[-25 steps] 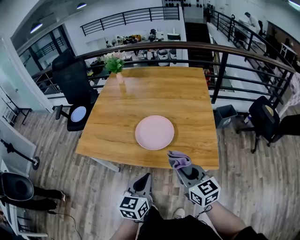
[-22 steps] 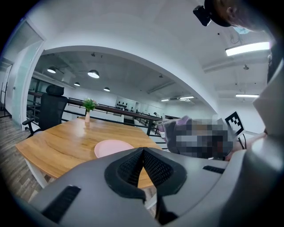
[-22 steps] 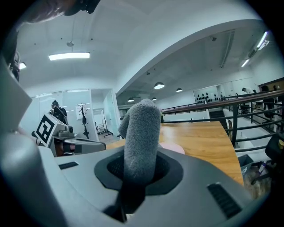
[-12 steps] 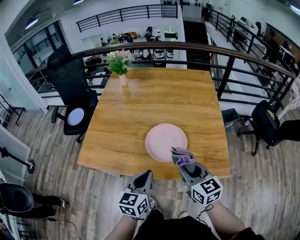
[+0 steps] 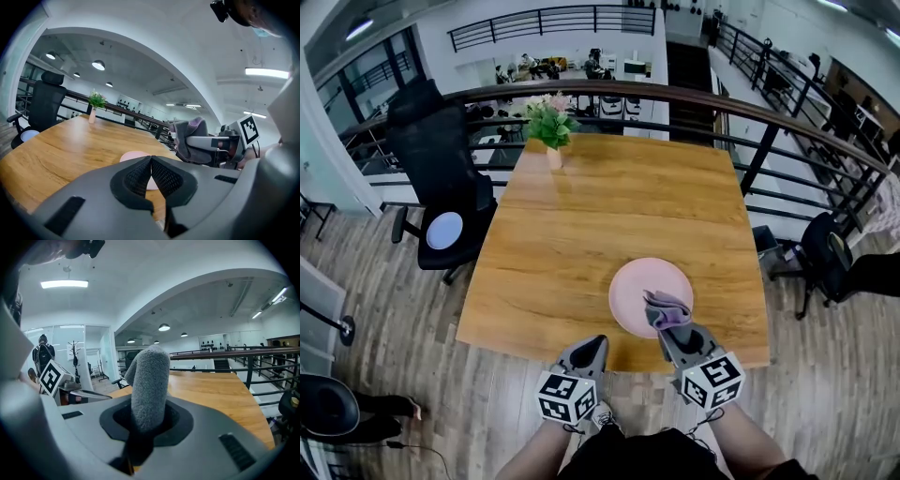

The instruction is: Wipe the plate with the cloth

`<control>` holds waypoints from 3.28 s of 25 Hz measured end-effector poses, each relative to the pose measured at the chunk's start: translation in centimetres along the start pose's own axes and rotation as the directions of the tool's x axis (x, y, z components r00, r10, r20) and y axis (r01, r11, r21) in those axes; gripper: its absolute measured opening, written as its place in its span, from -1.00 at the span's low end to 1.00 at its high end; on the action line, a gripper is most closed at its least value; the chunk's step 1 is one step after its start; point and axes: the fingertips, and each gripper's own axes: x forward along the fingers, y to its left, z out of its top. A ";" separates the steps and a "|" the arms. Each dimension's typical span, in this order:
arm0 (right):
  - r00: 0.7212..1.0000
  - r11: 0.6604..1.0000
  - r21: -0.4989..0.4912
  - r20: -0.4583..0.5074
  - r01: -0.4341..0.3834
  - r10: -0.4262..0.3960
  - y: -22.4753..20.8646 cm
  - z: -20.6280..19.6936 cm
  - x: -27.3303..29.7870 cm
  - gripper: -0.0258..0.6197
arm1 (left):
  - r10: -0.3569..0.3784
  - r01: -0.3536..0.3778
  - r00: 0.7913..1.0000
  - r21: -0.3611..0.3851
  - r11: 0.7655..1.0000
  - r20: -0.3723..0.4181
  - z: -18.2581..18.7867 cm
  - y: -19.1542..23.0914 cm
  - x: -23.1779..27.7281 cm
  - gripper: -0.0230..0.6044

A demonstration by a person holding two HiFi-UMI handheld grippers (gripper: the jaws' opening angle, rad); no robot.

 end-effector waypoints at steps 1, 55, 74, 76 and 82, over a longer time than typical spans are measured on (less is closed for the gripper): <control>1.000 1.000 -0.003 -0.001 0.004 -0.004 0.2 0.2 0.6 -0.70 | -0.005 0.005 1.000 -0.006 1.000 -0.004 0.1 0.7 0.1 -0.86; 0.772 0.900 -0.043 -0.533 -0.435 0.347 -7.0 -13.2 20.0 -0.70 | 0.160 -0.299 0.895 -0.292 0.909 -0.417 -11.8 10.9 18.5 -0.64; 0.657 0.824 -0.161 -0.692 -0.543 0.298 -6.8 -16.5 23.5 -0.70 | 0.221 -0.357 0.878 -0.273 0.893 -0.426 -12.0 11.3 19.2 -0.76; 0.658 0.820 -0.178 -0.696 -0.544 0.286 -6.8 -16.4 23.6 -0.70 | 0.216 -0.355 0.878 -0.278 0.893 -0.428 -12.0 11.3 19.1 -0.76; 0.674 0.847 -0.188 -0.698 -0.497 0.241 -8.2 -16.1 24.4 -0.70 | 0.209 -0.353 0.878 -0.288 0.890 -0.430 -11.9 11.6 19.1 -0.77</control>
